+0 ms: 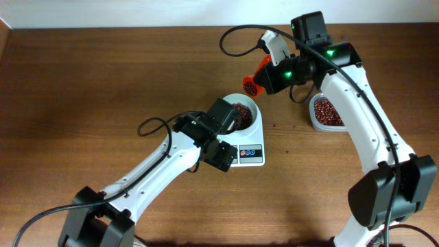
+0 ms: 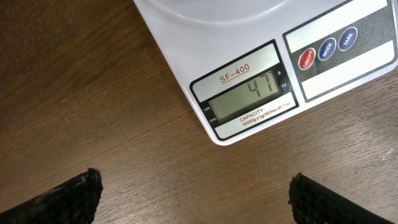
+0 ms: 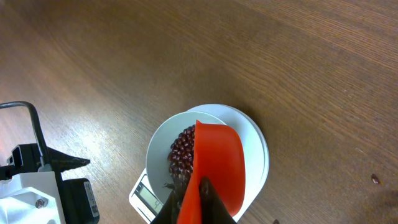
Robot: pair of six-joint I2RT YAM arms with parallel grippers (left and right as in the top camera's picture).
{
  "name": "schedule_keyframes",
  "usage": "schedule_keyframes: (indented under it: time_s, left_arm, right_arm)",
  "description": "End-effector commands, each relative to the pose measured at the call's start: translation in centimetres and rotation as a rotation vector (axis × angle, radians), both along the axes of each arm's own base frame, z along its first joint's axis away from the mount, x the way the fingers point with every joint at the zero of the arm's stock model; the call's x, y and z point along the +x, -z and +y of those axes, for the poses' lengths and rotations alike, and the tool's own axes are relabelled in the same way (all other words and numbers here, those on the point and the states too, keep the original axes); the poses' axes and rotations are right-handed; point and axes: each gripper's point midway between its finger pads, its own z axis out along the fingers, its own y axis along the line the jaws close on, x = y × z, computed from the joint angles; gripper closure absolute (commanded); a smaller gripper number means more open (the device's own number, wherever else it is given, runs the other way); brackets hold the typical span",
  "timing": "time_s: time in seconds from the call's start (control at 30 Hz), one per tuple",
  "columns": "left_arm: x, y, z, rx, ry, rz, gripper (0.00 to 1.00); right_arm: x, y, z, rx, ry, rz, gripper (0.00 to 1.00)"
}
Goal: Scoop item into bowl and weigh 50g on scale
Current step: 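Tilt the scoop gradually with the right gripper, trickling beans into bowl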
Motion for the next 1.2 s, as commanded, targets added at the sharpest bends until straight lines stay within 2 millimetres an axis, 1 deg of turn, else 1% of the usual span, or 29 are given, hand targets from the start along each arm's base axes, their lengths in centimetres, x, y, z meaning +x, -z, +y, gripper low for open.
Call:
schedule_keyframes:
  time_s: [0.0,0.07,0.1,0.17,0.23,0.27,0.3,0.33,0.37,0.43,0.53,1.1,1.17]
  left_arm:
    - [0.0,0.4,0.4,0.017,0.005,0.005,0.01]
    - [0.0,0.4,0.4,0.017,0.005,0.005,0.01]
    - [0.0,0.4,0.4,0.017,0.005,0.005,0.01]
    - [0.0,0.4,0.4,0.017,0.005,0.005,0.01]
    - [0.0,0.4,0.4,0.017,0.005,0.005,0.01]
    - [0.0,0.4,0.4,0.017,0.005,0.005,0.01]
    - [0.0,0.4,0.4,0.017,0.005,0.005,0.01]
    - [0.0,0.4,0.4,0.017,0.005,0.005,0.01]
    - [0.0,0.4,0.4,0.017,0.005,0.005,0.01]
    - [0.0,0.4,0.4,0.017,0.005,0.005,0.01]
    - [0.0,0.4,0.4,0.017,0.005,0.005,0.01]
    - [0.0,0.4,0.4,0.017,0.005,0.005,0.01]
    - [0.0,0.4,0.4,0.017,0.005,0.005,0.01]
  right_arm:
    - [0.0,-1.8,0.5,0.010,-0.009,-0.046,0.96]
    - [0.3,-1.5,0.0,-0.015,0.012,-0.050,0.96]
    - [0.2,-1.6,0.2,-0.006,0.012,-0.043,0.96]
    - [-0.7,-2.0,1.1,0.038,-0.074,-0.049,0.96]
    - [0.4,-1.1,-0.6,-0.047,0.050,-0.038,0.96]
    - [0.3,-1.2,-0.4,-0.040,0.028,-0.043,0.96]
    - [-0.4,-1.5,0.5,-0.012,-0.066,-0.066,0.96]
    - [-0.4,-1.6,0.5,-0.015,-0.074,-0.075,0.96]
    - [0.0,-1.4,0.1,-0.021,-0.011,-0.049,0.96]
    - [-0.3,-1.6,0.4,-0.001,-0.032,-0.049,0.96]
    - [-0.1,-1.7,0.5,0.003,-0.029,-0.055,0.96]
    - [0.0,-1.7,0.4,0.002,-0.027,-0.055,0.96]
    - [0.0,-1.7,0.4,0.014,0.000,-0.036,0.96]
